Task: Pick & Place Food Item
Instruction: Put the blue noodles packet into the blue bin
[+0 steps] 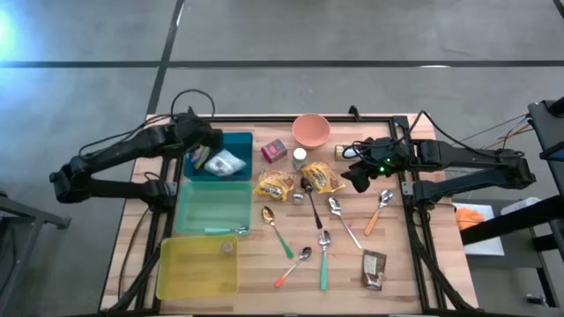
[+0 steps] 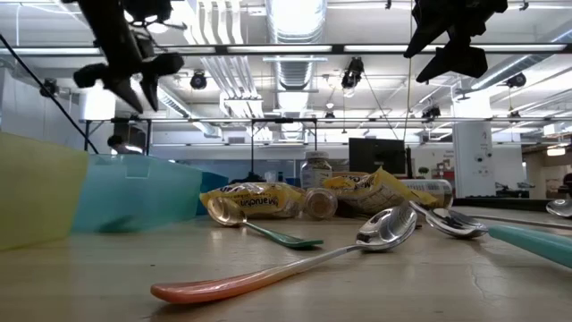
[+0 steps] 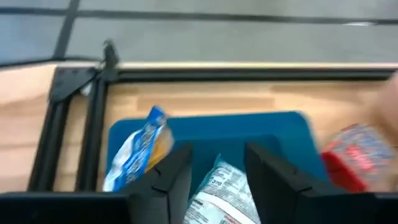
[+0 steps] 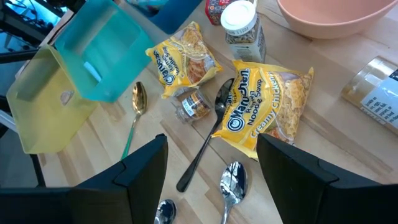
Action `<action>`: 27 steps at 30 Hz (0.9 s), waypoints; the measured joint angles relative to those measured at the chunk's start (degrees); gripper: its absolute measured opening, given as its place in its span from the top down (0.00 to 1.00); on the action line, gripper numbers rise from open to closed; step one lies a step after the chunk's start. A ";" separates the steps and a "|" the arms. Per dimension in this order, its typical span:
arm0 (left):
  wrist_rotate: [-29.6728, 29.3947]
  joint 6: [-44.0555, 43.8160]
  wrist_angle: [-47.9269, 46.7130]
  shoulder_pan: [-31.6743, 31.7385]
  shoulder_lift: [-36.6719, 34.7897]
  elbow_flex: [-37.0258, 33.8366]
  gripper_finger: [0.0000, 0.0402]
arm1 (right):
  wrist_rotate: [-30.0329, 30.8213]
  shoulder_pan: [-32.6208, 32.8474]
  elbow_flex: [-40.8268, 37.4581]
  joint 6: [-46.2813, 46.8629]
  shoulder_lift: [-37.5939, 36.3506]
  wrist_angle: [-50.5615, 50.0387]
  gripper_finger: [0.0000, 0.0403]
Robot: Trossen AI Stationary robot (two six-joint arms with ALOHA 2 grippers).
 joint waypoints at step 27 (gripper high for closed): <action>23.29 29.98 5.10 -9.90 21.42 6.27 0.83 | 0.03 0.00 0.00 0.96 0.00 0.22 0.40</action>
